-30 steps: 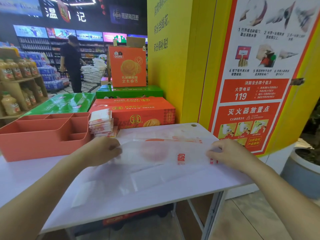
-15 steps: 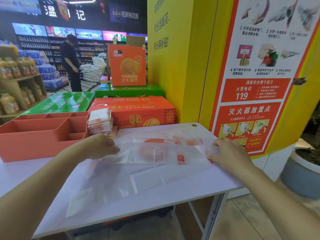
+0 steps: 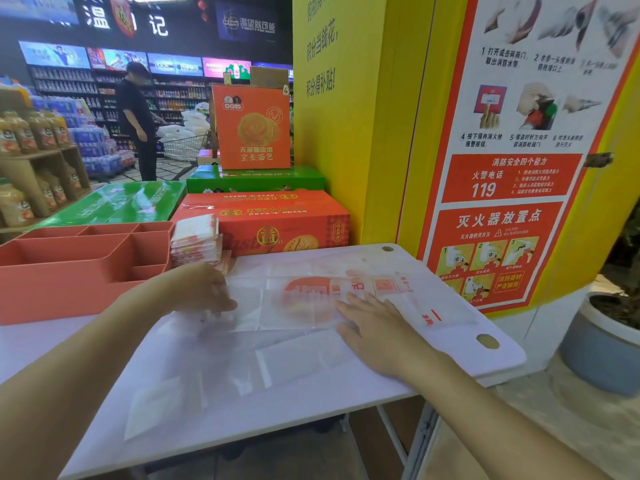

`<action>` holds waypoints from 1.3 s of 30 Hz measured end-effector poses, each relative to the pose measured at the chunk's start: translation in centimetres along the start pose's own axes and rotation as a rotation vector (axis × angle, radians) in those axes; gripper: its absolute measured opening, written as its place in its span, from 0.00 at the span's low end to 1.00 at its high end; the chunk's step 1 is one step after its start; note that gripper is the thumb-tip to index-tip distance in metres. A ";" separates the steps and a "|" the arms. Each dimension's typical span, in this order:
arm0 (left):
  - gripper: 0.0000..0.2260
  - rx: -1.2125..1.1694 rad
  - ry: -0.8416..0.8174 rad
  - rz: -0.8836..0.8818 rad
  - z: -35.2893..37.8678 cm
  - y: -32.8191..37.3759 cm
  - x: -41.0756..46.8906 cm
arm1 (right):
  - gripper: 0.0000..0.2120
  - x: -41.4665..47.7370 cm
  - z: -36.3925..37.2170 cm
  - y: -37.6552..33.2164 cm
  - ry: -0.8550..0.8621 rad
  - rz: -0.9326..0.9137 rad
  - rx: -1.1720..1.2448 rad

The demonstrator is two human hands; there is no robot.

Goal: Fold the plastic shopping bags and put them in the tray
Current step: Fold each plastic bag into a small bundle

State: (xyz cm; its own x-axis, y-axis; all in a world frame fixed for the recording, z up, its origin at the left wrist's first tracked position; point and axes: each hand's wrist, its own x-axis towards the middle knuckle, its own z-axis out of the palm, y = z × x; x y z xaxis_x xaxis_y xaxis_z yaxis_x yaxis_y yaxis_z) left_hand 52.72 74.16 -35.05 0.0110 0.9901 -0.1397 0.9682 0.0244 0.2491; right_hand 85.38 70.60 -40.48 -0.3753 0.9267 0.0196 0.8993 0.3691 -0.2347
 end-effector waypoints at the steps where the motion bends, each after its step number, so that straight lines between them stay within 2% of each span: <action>1: 0.08 0.021 0.017 -0.003 0.1 -0.6 0.2 | 0.25 0.1 0.1 0.1 -0.009 0.004 0.002; 3: 0.09 0.075 0.051 -0.022 0.3 -1.7 0.5 | 0.25 0.1 0.2 0.3 -0.024 0.005 -0.006; 8: 0.21 0.217 0.153 -0.077 1.0 -2.4 0.7 | 0.25 0.3 0.5 0.3 -0.036 0.000 -0.028; 12: 0.20 0.551 0.343 0.055 2.0 0.3 -1.0 | 0.25 0.3 0.5 0.3 -0.042 0.005 -0.027; 14: 0.18 0.608 0.389 0.182 2.4 2.2 -1.8 | 0.25 0.3 0.6 0.3 -0.041 0.004 -0.028; 17: 0.16 0.538 0.378 0.417 3.7 4.6 -2.3 | 0.25 0.3 0.7 0.4 -0.042 0.007 -0.029; 20: 0.20 0.310 0.200 0.492 5.7 7.0 -3.0 | 0.25 0.4 0.7 0.4 -0.037 0.007 -0.035; 24: 0.28 0.255 -0.025 0.307 7.2 7.8 -3.4 | 0.24 0.3 0.7 0.6 -0.039 0.006 -0.027; 28: 0.29 0.206 -0.029 0.158 6.9 6.4 -3.5 | 0.24 0.3 0.8 0.7 -0.026 0.000 -0.001; 31: 0.28 0.257 -0.051 0.064 6.5 3.8 -3.0 | 0.24 0.4 0.7 0.8 -0.019 -0.003 0.031; 35: 0.28 0.265 -0.060 0.023 6.6 1.4 -2.6 | 0.23 0.2 0.2 1.2 -0.020 -0.001 0.079; 39: 0.32 0.209 -0.006 -0.029 6.7 2.0 -2.7 | 0.24 0.0 0.1 1.1 -0.027 0.006 0.051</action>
State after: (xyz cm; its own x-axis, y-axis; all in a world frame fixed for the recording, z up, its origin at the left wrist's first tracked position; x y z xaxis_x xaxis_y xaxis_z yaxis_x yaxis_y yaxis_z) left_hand 56.29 70.58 -40.62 -0.0168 0.9886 -0.1499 0.9989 0.0232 0.0411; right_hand 86.35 71.05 -40.84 -0.3765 0.9264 -0.0077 0.8892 0.3590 -0.2837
